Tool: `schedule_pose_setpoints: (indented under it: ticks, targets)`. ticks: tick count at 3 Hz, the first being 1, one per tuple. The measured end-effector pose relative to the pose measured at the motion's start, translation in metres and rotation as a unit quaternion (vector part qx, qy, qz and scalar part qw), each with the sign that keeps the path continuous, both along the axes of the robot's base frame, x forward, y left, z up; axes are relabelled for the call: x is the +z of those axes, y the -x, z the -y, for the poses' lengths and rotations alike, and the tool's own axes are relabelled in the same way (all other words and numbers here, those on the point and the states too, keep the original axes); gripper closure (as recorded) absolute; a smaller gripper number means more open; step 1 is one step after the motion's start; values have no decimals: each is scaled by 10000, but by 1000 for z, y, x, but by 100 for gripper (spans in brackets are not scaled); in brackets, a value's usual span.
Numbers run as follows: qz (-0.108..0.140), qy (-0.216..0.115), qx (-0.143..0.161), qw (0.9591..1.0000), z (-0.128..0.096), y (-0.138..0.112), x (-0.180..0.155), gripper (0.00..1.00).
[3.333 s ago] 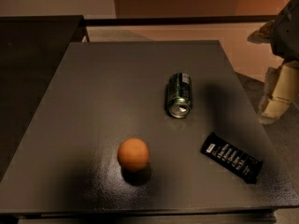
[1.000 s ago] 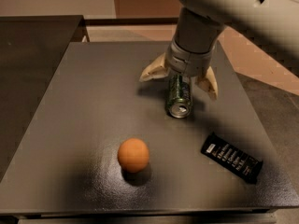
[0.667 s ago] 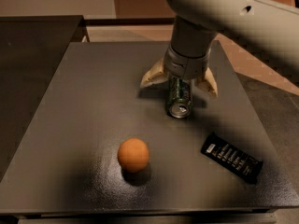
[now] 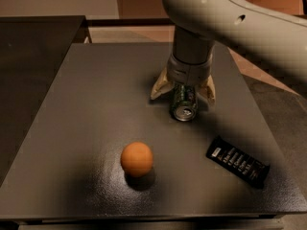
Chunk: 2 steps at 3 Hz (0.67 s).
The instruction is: Place green can upright
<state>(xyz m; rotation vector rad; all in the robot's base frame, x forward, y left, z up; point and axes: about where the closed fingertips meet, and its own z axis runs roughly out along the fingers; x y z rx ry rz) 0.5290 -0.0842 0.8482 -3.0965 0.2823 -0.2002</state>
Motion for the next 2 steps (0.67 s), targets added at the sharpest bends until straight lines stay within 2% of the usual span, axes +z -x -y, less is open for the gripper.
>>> schedule_pose_setpoints:
  ticks: [2]
  targets:
    - [-68,72,-316,9995,-1,-4,3,65]
